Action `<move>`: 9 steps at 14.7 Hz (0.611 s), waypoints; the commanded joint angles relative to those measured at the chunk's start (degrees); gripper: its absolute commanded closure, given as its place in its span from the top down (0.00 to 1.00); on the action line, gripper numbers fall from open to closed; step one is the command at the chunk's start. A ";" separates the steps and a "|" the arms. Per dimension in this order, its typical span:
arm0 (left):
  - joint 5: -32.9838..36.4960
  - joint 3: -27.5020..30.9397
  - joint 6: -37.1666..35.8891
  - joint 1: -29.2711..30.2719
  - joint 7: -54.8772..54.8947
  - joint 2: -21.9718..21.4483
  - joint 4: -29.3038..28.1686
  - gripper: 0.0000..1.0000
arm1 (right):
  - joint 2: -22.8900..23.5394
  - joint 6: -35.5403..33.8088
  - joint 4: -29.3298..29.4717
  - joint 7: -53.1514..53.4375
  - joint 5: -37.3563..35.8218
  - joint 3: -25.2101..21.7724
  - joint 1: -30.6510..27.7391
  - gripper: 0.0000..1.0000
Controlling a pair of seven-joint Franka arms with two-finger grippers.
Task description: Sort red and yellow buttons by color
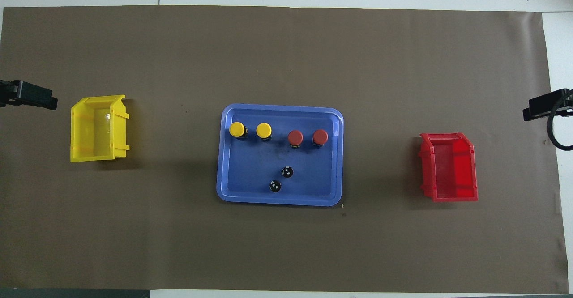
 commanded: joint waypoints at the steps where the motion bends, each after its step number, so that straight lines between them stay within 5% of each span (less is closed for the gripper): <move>1: 1.42 0.10 0.84 -0.36 -0.45 -1.03 -1.10 1.00 | 7.79 -5.32 10.04 5.55 0.59 0.61 4.39 1.00; 5: 1.42 0.11 0.93 -0.54 -0.63 -1.12 -1.10 1.00 | 13.26 0.16 13.77 17.24 2.94 0.78 13.27 1.00; 9: 1.42 0.10 1.28 -0.54 -0.80 -1.21 -1.46 1.00 | 15.74 12.72 4.59 26.58 3.93 0.78 21.89 1.00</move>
